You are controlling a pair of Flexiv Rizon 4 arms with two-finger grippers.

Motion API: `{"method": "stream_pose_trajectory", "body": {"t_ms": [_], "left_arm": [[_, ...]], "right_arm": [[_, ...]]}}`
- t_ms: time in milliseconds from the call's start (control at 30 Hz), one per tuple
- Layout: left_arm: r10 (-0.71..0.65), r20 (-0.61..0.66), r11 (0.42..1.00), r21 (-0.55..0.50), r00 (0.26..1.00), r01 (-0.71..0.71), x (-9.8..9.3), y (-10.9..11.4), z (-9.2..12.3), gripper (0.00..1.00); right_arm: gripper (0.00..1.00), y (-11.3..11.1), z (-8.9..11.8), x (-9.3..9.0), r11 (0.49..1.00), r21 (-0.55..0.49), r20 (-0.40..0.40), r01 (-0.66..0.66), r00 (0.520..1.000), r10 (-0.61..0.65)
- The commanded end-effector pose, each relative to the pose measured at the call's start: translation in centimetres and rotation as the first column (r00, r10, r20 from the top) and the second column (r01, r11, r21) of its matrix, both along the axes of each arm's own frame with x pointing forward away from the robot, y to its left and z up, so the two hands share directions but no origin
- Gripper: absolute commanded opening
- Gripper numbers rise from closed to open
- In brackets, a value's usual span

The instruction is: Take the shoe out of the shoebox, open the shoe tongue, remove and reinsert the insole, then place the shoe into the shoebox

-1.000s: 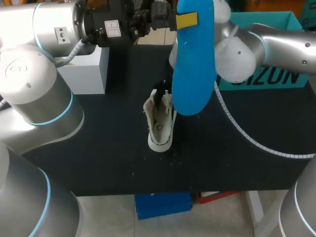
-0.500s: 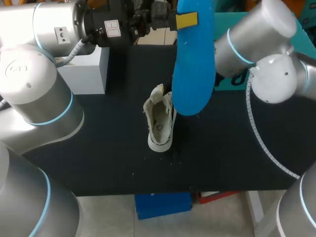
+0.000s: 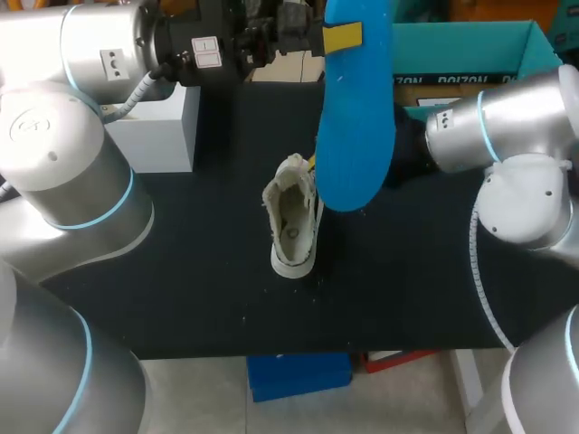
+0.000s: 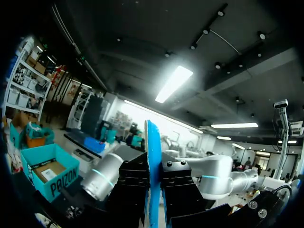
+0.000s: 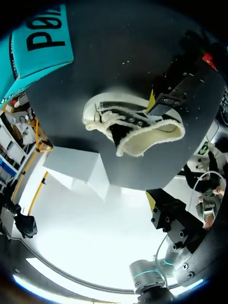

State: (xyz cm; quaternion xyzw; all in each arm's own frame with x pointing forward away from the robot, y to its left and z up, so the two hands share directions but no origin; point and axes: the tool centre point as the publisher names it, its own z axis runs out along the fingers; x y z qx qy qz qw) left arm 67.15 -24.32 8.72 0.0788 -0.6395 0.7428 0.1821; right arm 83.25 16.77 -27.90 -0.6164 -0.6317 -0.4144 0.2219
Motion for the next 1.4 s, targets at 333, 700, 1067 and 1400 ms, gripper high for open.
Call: {"method": "stream_pose_trajectory", "body": {"t_ms": [333,700,1067,1400], "left_arm": [[0.002,0.000,1.000,0.002,1.000,-0.002,-0.1,0.0,0.0,0.00],[0.104,0.530,0.937,0.231,0.842,-0.261,-0.6,0.2,-1.0,0.00],[0.107,0.599,0.893,0.292,0.794,-0.341,-0.8,0.8,-4.3,0.00],[0.107,0.599,0.893,0.292,0.794,-0.341,-0.8,0.8,-4.3,0.00]], "right_arm": [[1.00,-0.2,0.9,0.3,0.947,0.322,0.022,-0.021,1.000,0.014],[1.00,-0.6,1.6,0.6,0.943,0.332,0.050,0.011,0.998,-0.029],[1.00,-0.6,1.6,0.6,0.943,0.332,0.050,0.011,0.998,-0.029],[1.00,-0.6,1.6,0.6,0.943,0.332,0.050,0.011,0.998,-0.029]]}}
